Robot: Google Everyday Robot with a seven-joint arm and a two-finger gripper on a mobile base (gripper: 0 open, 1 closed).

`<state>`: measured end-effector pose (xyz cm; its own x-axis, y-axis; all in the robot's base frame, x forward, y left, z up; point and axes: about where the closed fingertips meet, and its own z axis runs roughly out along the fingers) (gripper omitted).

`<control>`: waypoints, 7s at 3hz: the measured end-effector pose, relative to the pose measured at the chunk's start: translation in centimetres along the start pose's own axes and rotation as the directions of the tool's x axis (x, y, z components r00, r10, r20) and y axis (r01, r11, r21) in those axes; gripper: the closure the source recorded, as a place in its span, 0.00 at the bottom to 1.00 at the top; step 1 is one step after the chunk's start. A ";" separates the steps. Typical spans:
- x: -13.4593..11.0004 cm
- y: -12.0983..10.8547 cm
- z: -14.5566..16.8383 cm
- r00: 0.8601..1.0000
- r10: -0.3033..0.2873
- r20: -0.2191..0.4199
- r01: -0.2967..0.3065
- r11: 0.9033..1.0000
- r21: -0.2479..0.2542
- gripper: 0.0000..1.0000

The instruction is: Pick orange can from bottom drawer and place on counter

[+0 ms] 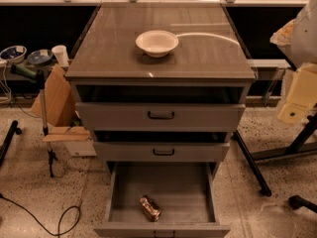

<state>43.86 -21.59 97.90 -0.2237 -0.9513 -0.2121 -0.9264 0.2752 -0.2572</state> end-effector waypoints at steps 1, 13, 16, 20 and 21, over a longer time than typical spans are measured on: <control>-0.1 0.0 -0.1 1.000 0.006 0.003 -0.006 1.000 0.006 0.00; -10.9 17.7 58.0 0.774 0.545 0.322 -0.419 0.823 -0.385 0.00; -10.4 18.9 67.3 0.783 0.573 0.244 -0.469 0.800 -0.373 0.00; -8.8 19.3 75.0 0.714 0.697 0.060 -0.612 0.663 -0.431 0.00; -9.6 18.9 77.2 0.697 0.715 0.052 -0.629 0.645 -0.435 0.00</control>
Offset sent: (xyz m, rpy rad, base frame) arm 0.0092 0.0062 -0.0339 0.0614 0.0254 -0.0236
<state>51.89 3.46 22.26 -0.8024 -0.4596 -0.3808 -0.5886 0.7149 0.3773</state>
